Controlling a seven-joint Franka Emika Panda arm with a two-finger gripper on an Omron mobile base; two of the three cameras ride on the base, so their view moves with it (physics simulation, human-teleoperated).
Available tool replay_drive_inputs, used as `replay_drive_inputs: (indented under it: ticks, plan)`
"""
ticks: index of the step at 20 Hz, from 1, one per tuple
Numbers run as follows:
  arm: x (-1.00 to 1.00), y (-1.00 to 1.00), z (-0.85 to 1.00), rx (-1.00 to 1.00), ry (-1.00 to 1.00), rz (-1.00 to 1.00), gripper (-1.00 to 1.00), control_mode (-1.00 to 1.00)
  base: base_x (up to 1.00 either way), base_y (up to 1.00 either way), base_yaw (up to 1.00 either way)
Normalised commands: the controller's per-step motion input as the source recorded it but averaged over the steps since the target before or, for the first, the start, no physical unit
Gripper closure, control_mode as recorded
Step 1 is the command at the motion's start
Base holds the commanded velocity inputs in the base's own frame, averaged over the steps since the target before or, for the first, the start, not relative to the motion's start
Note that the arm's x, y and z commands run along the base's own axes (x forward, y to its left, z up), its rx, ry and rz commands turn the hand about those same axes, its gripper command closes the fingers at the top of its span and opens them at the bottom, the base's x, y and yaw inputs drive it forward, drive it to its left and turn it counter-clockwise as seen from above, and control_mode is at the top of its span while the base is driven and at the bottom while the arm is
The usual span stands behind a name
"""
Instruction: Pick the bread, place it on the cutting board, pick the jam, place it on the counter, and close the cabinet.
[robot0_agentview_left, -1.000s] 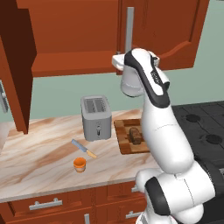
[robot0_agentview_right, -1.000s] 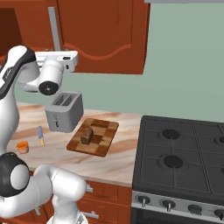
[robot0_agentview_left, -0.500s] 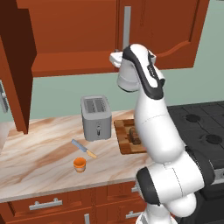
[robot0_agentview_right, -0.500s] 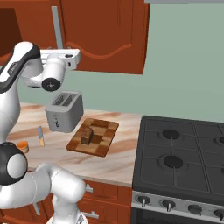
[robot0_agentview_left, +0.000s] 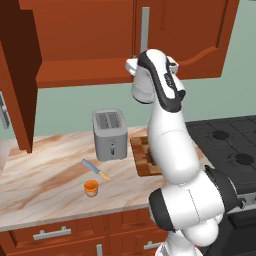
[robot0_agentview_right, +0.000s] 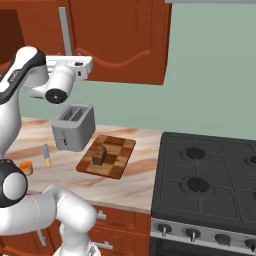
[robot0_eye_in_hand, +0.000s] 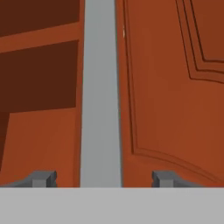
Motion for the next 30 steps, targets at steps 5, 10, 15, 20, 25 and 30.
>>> replay_drive_inputs:
  ticks: [5, 10, 15, 20, 25, 30]
  plan:
    - [0.15, 0.0, 0.0, 0.0, 0.0, -0.02, -1.0, -1.0, 0.0, 0.0, 0.0]
    - [0.0, 0.0, 0.0, 0.0, 0.0, 0.0, -1.0, -1.0, 0.0, 0.0, 0.0]
    - [-0.13, 0.0, 0.0, 0.0, 0.0, 0.0, -1.0, -1.0, 0.0, 0.0, 0.0]
    - [-0.29, 0.0, 0.0, 0.0, 0.0, 0.0, -1.0, -1.0, 0.0, 0.0, 0.0]
    - [-0.32, 0.0, 0.0, 0.0, 0.0, 0.0, -1.0, -1.0, 0.0, 0.0, 0.0]
    - [-0.31, 0.0, 0.01, 0.0, 0.0, 0.0, -1.0, -1.0, 0.0, 0.0, 0.0]
